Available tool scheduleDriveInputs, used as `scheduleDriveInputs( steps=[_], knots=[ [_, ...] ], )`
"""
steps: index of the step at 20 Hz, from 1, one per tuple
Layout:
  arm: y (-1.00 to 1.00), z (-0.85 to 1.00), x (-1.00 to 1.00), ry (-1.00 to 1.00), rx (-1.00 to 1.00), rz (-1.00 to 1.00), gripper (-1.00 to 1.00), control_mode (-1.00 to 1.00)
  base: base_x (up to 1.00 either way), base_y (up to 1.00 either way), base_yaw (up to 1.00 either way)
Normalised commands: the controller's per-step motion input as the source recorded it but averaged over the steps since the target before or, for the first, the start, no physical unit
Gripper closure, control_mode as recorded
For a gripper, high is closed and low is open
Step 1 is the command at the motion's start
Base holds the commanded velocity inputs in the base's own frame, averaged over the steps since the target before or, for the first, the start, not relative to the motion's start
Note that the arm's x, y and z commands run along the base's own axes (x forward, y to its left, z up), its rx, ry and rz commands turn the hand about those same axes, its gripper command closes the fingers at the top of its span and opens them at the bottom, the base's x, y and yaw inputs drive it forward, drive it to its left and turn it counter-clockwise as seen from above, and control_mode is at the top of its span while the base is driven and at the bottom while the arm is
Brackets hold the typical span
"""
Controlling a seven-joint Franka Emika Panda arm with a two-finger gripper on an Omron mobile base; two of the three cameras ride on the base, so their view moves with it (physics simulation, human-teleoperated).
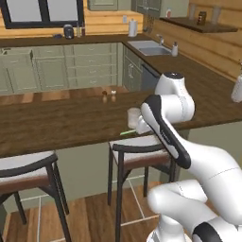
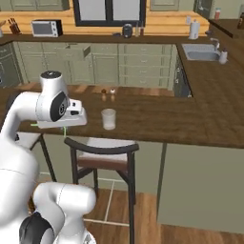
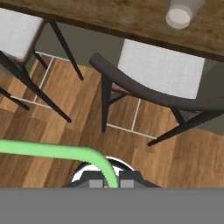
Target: Take a straw from the drawer in front and place it inside the glass cup on the dining counter.
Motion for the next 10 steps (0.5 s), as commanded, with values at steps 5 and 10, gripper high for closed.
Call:
scheduleDriveInputs(
  steps=[5, 10],
  knots=[
    [0.0, 0.0, 0.0, 0.0, 0.0, 0.0, 1.0, 1.0, 0.81, -0.3, 0.0],
    [0.0, 0.0, 0.0, 0.0, 0.0, 0.0, 1.0, 1.0, 0.91, -0.15, -0.15]
  ],
)
